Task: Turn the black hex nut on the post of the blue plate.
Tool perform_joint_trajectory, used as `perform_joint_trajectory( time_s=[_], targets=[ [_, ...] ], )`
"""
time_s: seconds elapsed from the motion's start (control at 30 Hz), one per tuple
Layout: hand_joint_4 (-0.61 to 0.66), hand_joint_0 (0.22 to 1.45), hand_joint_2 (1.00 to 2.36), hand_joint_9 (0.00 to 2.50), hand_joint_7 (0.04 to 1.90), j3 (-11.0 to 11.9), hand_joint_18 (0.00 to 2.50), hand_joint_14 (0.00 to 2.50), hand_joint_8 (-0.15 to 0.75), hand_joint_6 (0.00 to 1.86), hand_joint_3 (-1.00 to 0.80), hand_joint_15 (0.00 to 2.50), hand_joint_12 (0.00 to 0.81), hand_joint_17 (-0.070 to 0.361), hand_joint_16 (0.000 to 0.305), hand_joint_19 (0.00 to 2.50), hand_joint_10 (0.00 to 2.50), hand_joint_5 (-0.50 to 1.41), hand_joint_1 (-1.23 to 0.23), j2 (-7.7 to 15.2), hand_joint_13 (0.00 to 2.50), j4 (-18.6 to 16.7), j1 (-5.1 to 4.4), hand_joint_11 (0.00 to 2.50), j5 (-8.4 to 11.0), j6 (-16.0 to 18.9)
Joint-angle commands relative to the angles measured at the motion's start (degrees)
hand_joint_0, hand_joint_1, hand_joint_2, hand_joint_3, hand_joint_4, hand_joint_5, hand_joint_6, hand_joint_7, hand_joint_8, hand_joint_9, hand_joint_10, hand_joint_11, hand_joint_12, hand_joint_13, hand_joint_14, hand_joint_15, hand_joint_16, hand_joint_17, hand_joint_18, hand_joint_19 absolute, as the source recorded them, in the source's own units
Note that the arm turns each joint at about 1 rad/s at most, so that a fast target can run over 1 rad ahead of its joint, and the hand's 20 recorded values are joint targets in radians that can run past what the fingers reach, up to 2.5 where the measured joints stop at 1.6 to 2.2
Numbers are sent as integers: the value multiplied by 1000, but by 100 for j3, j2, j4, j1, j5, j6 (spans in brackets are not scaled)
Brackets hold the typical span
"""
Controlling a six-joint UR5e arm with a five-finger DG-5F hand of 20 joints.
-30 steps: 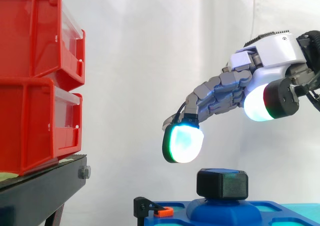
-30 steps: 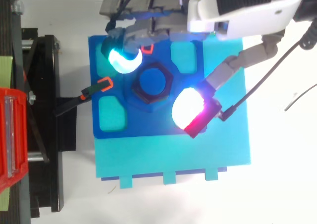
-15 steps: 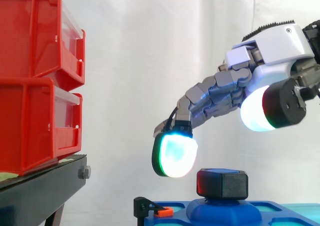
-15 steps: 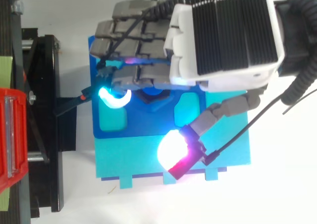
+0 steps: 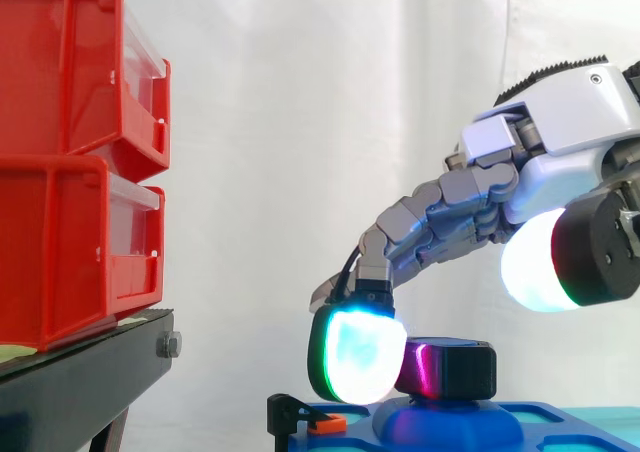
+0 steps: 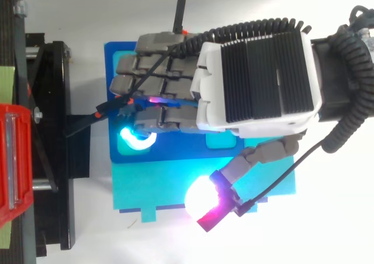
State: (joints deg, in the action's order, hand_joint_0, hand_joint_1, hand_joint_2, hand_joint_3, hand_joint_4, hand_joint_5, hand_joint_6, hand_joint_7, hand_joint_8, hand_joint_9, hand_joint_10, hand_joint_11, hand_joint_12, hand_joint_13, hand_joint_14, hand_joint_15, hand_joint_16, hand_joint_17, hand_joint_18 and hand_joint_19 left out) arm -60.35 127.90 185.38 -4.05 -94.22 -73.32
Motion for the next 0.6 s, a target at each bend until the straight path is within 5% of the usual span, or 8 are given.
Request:
perform_joint_trajectory(
  time_s=[0.0, 0.57],
  targets=[
    [216, 418, 1000, 221, 777, -3, 0, 2, 247, 502, -500, 93, 385, 130, 58, 281, 0, -205, -379, -2, 69, 69, 10, 0, -17, 2],
    [215, 420, 1000, 224, 778, -3, 0, 3, 247, 502, -500, 93, 383, 130, 58, 289, 0, -205, -377, 7, 72, 60, 168, 0, -202, -191]
  ],
)
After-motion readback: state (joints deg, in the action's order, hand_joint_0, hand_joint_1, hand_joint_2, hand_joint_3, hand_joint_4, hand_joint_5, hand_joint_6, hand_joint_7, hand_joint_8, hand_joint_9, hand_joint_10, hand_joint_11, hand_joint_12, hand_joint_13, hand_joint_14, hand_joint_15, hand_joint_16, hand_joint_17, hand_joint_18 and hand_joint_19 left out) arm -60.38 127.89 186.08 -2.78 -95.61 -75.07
